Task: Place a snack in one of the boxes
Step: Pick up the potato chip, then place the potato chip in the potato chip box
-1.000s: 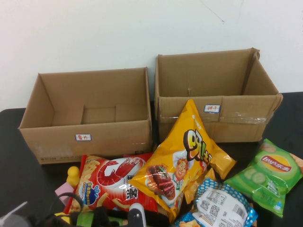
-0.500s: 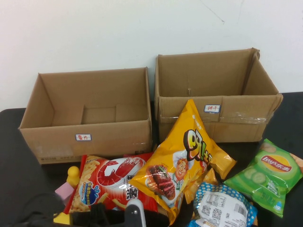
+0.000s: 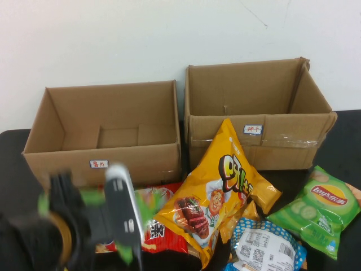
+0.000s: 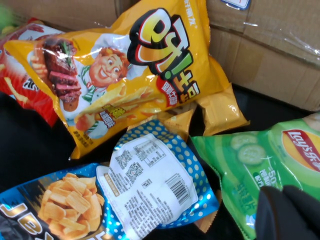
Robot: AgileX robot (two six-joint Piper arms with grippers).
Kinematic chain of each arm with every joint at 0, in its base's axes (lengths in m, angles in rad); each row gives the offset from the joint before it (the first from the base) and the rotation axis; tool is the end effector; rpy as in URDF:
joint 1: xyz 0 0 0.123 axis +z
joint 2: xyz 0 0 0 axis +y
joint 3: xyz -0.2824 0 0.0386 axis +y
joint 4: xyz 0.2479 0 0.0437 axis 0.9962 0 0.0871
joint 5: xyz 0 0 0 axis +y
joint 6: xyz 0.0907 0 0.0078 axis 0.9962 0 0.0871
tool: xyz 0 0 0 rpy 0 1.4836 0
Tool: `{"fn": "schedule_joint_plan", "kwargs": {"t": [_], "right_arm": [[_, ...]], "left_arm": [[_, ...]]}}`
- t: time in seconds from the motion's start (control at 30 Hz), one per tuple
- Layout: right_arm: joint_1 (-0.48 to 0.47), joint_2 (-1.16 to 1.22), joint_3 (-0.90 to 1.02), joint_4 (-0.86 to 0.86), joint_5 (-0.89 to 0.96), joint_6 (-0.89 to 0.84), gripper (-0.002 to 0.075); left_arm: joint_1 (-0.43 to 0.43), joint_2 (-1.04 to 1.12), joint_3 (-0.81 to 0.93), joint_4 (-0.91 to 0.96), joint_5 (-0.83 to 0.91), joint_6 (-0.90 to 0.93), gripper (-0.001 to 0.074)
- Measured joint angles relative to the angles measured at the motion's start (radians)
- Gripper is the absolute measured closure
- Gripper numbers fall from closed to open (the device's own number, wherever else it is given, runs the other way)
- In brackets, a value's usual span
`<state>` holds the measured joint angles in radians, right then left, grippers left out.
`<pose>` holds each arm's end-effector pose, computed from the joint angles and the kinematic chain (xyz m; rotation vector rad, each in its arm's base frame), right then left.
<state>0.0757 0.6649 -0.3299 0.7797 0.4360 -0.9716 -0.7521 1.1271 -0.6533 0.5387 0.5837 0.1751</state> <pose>0.1209 0.0364 0.2406 -0.5063 2.0567 0.2240 0.1696 -0.1234 0.2518 1.4704 1.9551 0.3035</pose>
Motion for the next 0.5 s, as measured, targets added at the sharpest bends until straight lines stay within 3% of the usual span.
{"fn": "schedule_joint_plan", "kwargs": {"t": [0.1, 0.23, 0.5], "right_arm": [[0.000, 0.000, 0.000, 0.002, -0.002, 0.000, 0.0727], [0.000, 0.000, 0.000, 0.004, -0.002, 0.000, 0.0727], [0.000, 0.000, 0.000, 0.004, -0.004, 0.000, 0.0727]], "left_arm": [[0.035, 0.004, -0.086, 0.175, 0.014, -0.067, 0.0725], [0.137, 0.064, -0.203, 0.277, -0.038, -0.104, 0.0726], [0.381, 0.294, -0.395, 0.325, -0.341, -0.138, 0.0727]]}}
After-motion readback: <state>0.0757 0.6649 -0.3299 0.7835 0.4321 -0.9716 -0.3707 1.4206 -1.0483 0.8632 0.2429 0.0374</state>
